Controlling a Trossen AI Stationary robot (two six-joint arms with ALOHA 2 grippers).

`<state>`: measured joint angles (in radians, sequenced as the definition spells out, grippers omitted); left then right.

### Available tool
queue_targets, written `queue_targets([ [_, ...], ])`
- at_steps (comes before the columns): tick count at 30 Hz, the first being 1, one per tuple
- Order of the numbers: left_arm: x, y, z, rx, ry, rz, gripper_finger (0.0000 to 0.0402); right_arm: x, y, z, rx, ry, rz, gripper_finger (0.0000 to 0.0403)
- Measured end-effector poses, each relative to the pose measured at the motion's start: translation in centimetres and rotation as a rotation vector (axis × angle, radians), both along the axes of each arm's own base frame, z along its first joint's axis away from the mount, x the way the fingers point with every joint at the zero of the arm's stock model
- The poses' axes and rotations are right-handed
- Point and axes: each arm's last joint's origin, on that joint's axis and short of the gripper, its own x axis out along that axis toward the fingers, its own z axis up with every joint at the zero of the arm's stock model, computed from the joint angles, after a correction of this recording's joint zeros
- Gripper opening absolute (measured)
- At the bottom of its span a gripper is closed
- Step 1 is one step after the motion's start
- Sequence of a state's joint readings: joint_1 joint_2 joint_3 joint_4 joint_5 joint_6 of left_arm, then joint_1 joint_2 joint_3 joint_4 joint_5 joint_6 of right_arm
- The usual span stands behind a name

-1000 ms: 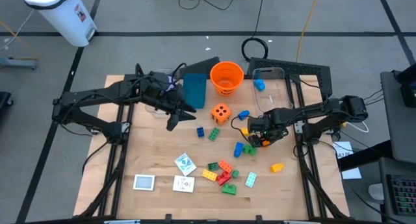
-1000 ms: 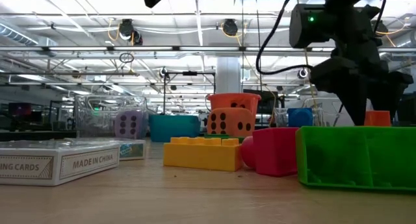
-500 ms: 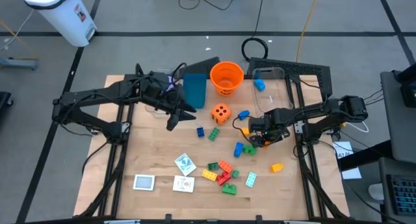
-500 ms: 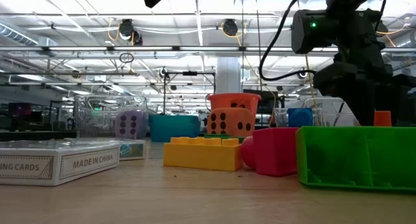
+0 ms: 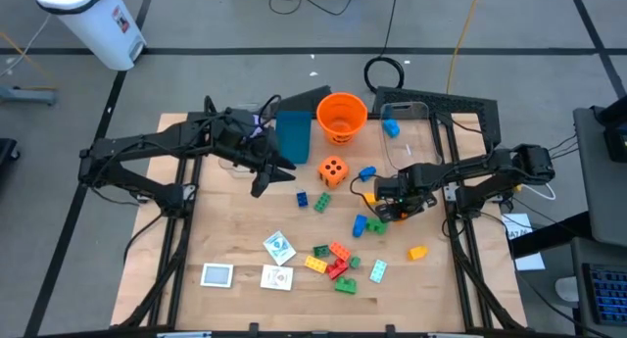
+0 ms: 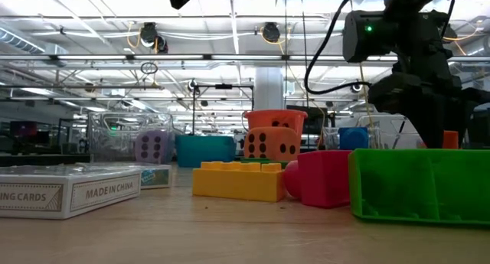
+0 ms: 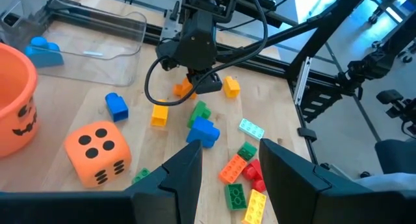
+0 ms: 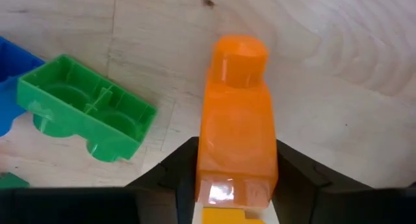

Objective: Pick & Place Toys
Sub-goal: Put the orange game piece into the right transparent bin

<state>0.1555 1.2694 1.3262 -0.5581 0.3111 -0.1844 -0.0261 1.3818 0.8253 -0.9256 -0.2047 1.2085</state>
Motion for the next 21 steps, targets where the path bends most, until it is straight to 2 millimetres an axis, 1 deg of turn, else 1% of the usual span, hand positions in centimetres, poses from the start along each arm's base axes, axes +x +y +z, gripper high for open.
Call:
queue_targets([
  [4,0.0,0.0,0.0,0.0,0.0,0.0,0.0159,0.3,0.0,0.4,-0.002,-0.063,0.018,0.0135],
  [8,0.0,0.0,0.0,0.0,0.0,-0.001,0.0159,0.0,0.0,1.4,-0.006,-0.133,0.016,0.0136],
  [15,0.0,0.0,0.0,0.008,-0.003,-0.004,0.0159,-1.4,-0.1,4.0,-0.065,-0.274,-0.073,0.0133],
  [21,0.0,0.0,0.0,0.022,-0.009,-0.01,0.0159,-2.1,-0.4,6.6,-0.14,-0.501,-0.159,0.0132],
])
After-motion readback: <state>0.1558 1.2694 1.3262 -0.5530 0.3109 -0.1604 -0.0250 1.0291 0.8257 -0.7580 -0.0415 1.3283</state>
